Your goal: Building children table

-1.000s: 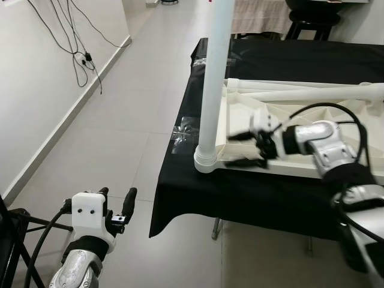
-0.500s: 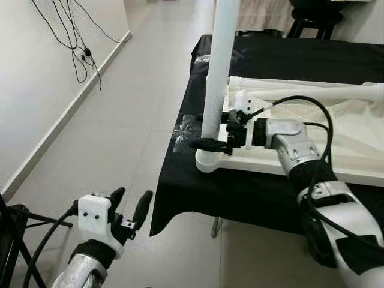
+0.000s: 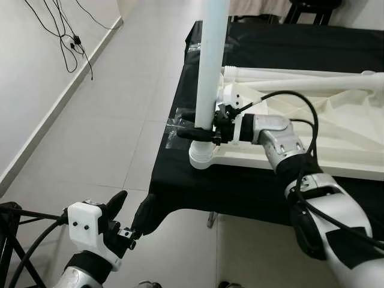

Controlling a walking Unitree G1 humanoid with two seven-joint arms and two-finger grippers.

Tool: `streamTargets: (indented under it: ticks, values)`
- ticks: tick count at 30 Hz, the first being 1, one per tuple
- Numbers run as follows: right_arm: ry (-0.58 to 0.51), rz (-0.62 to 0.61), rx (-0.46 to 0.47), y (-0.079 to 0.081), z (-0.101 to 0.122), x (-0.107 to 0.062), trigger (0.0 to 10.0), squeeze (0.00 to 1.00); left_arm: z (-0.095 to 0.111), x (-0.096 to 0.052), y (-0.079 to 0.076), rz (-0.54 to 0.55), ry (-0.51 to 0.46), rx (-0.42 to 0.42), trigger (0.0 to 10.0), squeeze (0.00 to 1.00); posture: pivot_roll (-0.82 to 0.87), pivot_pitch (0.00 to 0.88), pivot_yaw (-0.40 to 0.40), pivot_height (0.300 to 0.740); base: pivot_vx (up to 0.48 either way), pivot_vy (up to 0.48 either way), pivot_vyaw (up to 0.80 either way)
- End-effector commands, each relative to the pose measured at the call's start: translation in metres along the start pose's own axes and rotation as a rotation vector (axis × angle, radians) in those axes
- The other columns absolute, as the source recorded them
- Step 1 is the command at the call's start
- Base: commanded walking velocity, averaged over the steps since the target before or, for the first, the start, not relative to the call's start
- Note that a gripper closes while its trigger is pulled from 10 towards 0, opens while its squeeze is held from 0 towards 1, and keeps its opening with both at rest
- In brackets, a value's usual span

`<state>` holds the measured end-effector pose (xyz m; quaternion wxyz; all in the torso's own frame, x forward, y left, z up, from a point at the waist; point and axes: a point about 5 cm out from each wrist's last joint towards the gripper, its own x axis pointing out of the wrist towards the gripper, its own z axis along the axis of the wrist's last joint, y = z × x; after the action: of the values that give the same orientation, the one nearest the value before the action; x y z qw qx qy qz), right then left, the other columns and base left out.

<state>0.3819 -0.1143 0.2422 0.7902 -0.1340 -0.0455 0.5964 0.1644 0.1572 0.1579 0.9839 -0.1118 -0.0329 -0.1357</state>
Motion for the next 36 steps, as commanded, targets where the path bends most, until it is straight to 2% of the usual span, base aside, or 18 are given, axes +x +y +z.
streamTargets:
  ticks: [1,4,5,6,7,9,12,17,18,19,20,21,22,27,28,30,31,36]
  values:
    - [0.081,-0.040,0.021,0.000,-0.017,-0.013,0.0,0.00,-0.001,-0.005,0.002,0.005,0.024,0.000,10.0,0.00,0.08,0.267,0.004,0.740,0.000,0.000,0.00]
    - [0.129,-0.105,-0.001,-0.002,-0.023,-0.028,0.0,0.00,-0.001,-0.006,0.002,0.006,0.028,-0.005,10.0,0.00,0.07,0.269,-0.004,0.740,0.000,0.000,0.00]
    - [0.168,-0.235,0.047,0.001,-0.035,-0.032,0.0,0.00,-0.001,-0.007,0.003,0.008,0.031,-0.008,10.0,0.00,0.06,0.268,-0.016,0.740,0.000,0.000,0.00]
    - [0.149,-0.689,0.132,0.014,-0.052,-0.019,0.0,0.00,-0.002,-0.008,0.004,0.008,0.035,-0.009,10.0,0.00,0.05,0.267,-0.025,0.740,0.000,0.000,0.00]
    - [0.149,-0.689,0.132,0.014,-0.052,-0.019,0.0,0.00,-0.002,-0.008,0.004,0.008,0.035,-0.009,10.0,0.00,0.05,0.267,-0.025,0.740,0.000,0.000,0.00]
    - [0.282,-0.910,0.374,0.101,-0.086,-0.020,0.0,0.00,-0.001,-0.007,0.008,0.000,0.040,-0.012,10.0,0.00,0.03,0.266,0.012,0.740,0.000,0.000,0.00]
    - [0.303,-0.861,0.369,0.123,-0.089,-0.014,0.0,0.00,-0.004,-0.003,0.012,-0.008,0.053,-0.004,10.0,0.00,0.01,0.230,0.027,0.740,0.000,0.000,0.00]
    - [0.276,-0.792,0.286,0.101,-0.088,-0.001,0.0,0.00,-0.009,0.002,0.015,-0.024,0.069,-0.003,10.0,0.00,0.03,0.207,0.014,0.740,0.000,0.000,0.00]
    - [0.275,-0.771,0.289,0.099,-0.088,0.003,2.7,0.00,-0.010,0.003,0.016,-0.027,0.071,-0.003,10.0,0.00,0.03,0.207,0.015,0.740,0.000,0.000,0.00]
    - [0.275,-0.771,0.289,0.099,-0.088,0.003,2.7,0.00,-0.010,0.003,0.016,-0.027,0.071,-0.003,10.0,0.00,0.03,0.207,0.015,0.740,0.000,0.000,0.00]
    - [0.213,-0.737,0.312,0.096,-0.081,0.013,10.0,0.79,-0.012,0.004,0.017,-0.021,0.071,-0.003,10.0,0.00,0.04,0.190,0.016,0.740,0.000,0.000,0.00]
    - [0.213,-0.737,0.312,0.096,-0.081,0.013,10.0,0.79,-0.012,0.004,0.017,-0.021,0.071,-0.003,10.0,0.00,0.04,0.190,0.016,0.740,0.000,0.000,0.00]
    - [0.117,-0.631,0.349,0.095,-0.071,0.024,10.0,1.00,-0.013,0.006,0.019,-0.015,0.069,0.000,10.0,0.00,0.05,0.183,0.015,0.740,0.000,0.000,0.00]
    - [-0.170,-0.180,0.268,0.099,-0.017,0.030,10.0,1.00,-0.017,0.012,0.023,-0.007,0.069,0.009,10.0,0.00,0.05,0.160,0.022,0.740,0.000,0.000,0.00]
    - [-0.144,-0.094,0.181,0.090,-0.016,0.024,10.0,0.73,-0.019,0.015,0.024,-0.008,0.069,0.009,10.0,0.00,0.05,0.148,0.019,0.740,0.000,0.000,0.00]
    - [-0.132,-0.077,0.173,0.085,-0.017,0.022,10.0,0.73,-0.019,0.016,0.025,-0.008,0.070,0.009,10.0,0.00,0.05,0.148,0.019,0.740,0.000,0.000,0.00]
    - [-0.116,-0.044,0.171,0.076,-0.018,0.021,10.0,0.00,-0.020,0.018,0.025,-0.009,0.069,0.010,10.0,0.00,0.05,0.141,0.019,0.740,0.000,0.000,0.00]
    - [-0.087,-0.012,0.143,0.054,-0.017,0.024,10.0,0.00,-0.022,0.022,0.026,-0.011,0.067,0.011,10.0,0.00,0.07,0.126,0.018,0.740,0.000,0.000,0.00]
